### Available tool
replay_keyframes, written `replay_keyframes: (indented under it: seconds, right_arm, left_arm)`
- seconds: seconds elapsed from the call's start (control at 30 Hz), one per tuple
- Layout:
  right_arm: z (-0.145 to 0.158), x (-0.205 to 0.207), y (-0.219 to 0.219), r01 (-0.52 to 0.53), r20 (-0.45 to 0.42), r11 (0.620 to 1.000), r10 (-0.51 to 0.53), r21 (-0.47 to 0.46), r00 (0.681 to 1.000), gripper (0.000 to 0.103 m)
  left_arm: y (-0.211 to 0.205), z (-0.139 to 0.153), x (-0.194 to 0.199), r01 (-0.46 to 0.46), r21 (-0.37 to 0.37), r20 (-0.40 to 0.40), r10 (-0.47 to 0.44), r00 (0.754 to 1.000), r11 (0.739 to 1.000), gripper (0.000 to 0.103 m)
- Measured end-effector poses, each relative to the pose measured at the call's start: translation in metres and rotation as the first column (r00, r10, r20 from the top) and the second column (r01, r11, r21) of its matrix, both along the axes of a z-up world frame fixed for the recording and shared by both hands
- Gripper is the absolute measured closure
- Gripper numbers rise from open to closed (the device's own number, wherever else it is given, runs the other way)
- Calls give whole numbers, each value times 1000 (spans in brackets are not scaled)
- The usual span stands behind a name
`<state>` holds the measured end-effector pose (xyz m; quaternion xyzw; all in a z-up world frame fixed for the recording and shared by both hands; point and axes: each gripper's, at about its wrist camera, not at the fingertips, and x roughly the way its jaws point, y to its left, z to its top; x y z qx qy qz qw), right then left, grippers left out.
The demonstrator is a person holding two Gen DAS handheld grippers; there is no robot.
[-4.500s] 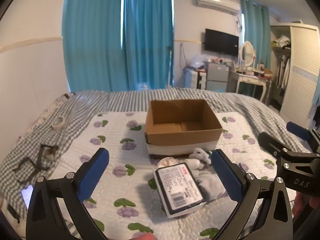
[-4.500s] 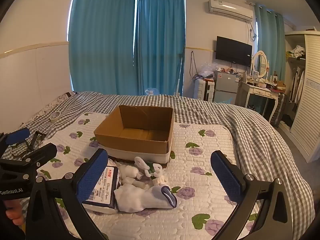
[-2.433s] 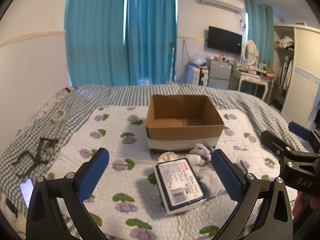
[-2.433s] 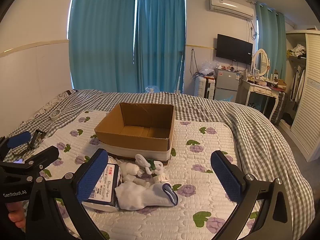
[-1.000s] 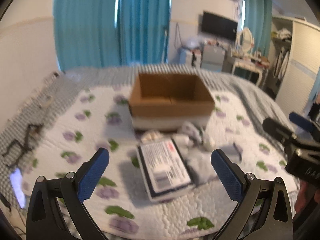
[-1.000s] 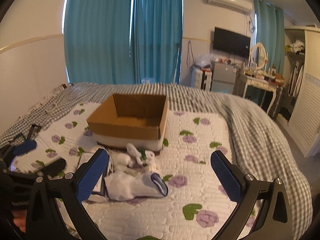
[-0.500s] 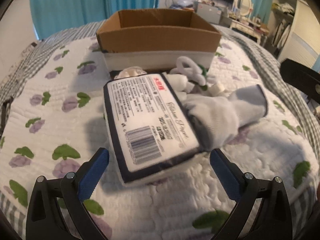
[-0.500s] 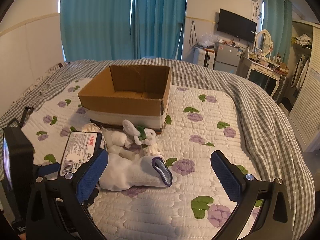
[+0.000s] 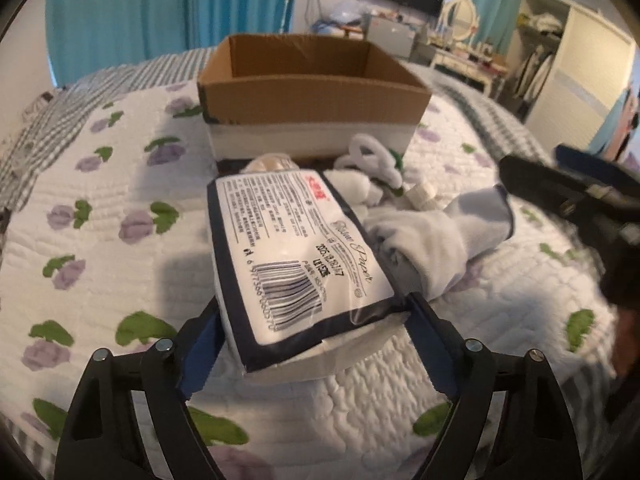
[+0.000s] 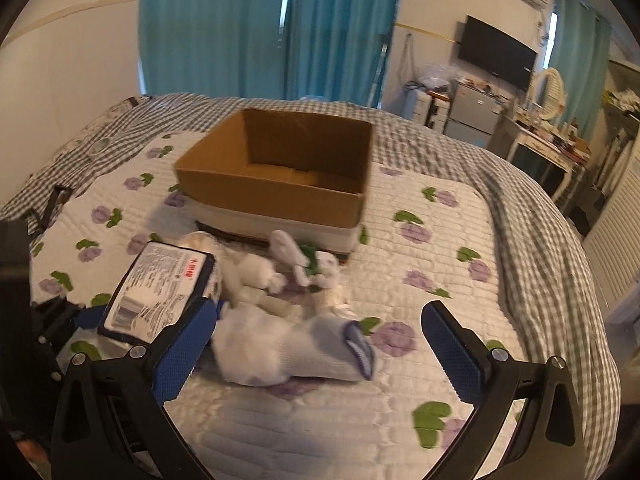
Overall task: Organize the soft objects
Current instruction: 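Lower the left gripper onto the white barcode package and close it, then lift the package with the left gripper while the right gripper grasps the white sock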
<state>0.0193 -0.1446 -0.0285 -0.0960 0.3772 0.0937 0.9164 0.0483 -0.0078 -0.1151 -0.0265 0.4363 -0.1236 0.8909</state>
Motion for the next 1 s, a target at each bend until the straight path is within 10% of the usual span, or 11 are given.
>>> replay_keyframes:
  seconds: [0.6, 1.0]
  right_arm:
    - [-78, 32, 43, -106, -266, 992, 84, -70, 960, 0]
    - [-57, 20, 35, -80, -196, 995, 68, -51, 978, 60]
  left_arm:
    - [36, 12, -1, -56, -13, 62, 56, 997, 998, 22]
    - [33, 32, -17, -35, 11, 148, 33, 988, 999, 22]
